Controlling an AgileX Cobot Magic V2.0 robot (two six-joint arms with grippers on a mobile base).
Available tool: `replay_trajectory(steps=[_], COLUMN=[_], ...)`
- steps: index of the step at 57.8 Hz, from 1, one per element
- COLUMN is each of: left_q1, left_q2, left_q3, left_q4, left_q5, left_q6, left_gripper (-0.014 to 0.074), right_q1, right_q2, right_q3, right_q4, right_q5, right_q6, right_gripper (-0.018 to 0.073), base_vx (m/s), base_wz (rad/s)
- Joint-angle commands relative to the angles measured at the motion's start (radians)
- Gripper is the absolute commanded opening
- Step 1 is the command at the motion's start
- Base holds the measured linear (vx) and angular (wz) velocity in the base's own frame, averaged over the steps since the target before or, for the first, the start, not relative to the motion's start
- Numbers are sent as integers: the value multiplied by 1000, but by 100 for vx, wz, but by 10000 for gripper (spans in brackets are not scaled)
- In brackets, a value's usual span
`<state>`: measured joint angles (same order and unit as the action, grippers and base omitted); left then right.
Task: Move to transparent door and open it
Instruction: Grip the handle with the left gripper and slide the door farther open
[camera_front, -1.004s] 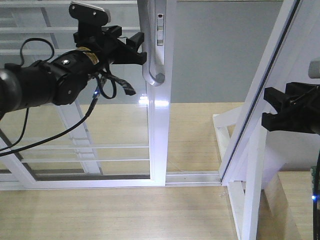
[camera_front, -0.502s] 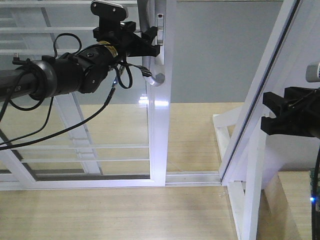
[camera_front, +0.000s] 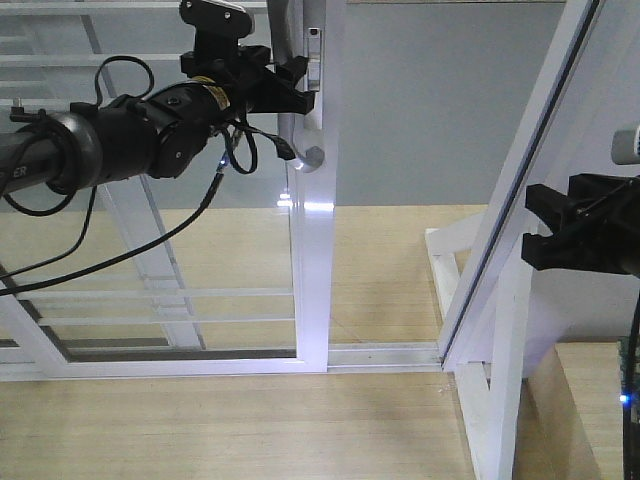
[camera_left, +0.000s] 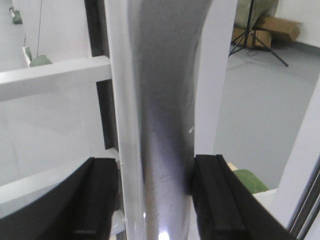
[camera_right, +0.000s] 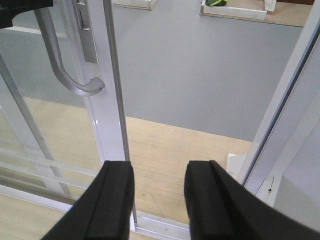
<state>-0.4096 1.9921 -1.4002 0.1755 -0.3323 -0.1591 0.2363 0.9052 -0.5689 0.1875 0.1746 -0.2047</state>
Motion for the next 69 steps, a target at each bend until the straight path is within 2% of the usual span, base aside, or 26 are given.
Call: replay_trajectory(steps=[1,17,33,47,59,69], left_q1=[64,112,164,203,231,264], left_q2=[-86,-133,-177,-218,-262,-292], left_q3=[-26,-26,-26,-26,-26,-26], left_q4=[-64,-64,-62,-54,-53,-54], left_q5=[19,69,179,200,278,315], left_q6=[-5,-5,2,4,34,101], left_gripper=[423,423,423,423,423,423], right_q1=[-6,-6,-6,-6,-6,-6], right_q2=[-12,-12,-12,-12,-12,-12], right_q3=[-29,-29,-29,-29,-29,-29], right_q4=[-5,-5,-5,-5,-5,-6], right_q5=[-68,-34,-30,-30,-30,-30], right_q6=[-3,-5,-5,-5,-5,-5], right_gripper=[330,330,330,330,330,330], base_vx=[0,0,0,0,0,0], base_wz=[-1,0,0,0,0,0])
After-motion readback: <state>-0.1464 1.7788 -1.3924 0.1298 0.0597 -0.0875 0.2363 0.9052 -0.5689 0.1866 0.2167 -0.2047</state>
